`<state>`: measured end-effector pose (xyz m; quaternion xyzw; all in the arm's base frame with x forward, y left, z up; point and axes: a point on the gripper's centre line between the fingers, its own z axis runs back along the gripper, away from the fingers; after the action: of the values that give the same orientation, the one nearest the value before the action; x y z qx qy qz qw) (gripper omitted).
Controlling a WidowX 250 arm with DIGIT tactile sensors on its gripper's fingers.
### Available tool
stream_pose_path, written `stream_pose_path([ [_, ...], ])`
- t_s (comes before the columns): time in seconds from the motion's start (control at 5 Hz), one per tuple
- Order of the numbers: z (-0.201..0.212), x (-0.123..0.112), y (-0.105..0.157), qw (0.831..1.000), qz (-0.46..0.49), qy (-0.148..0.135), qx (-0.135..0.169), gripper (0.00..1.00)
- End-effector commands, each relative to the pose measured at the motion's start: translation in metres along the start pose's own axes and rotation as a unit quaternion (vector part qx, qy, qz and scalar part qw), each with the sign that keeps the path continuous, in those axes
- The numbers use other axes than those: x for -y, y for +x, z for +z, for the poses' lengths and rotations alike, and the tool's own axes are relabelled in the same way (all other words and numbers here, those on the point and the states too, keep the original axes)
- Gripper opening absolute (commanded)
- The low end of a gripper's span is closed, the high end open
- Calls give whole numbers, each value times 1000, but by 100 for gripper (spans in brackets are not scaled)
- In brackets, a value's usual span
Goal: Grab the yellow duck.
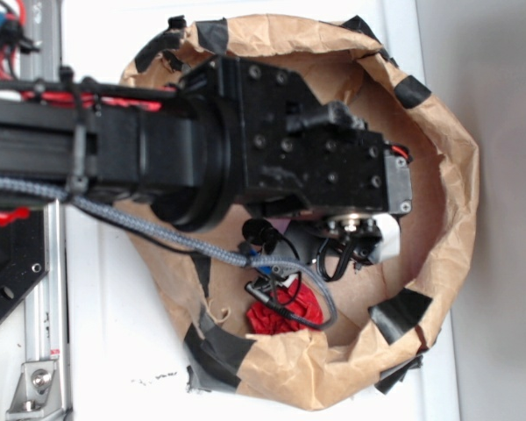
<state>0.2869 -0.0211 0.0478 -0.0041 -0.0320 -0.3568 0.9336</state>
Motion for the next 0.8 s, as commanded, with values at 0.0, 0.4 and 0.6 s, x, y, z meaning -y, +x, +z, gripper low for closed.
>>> stream_pose_path([
  [0.0,16,-5,-2,1000,15,22,16,100],
  [0.4,11,-9,2,1000,10,20,10,100],
  [0.6,-2,-6,2,1000,4,5,-3,100],
])
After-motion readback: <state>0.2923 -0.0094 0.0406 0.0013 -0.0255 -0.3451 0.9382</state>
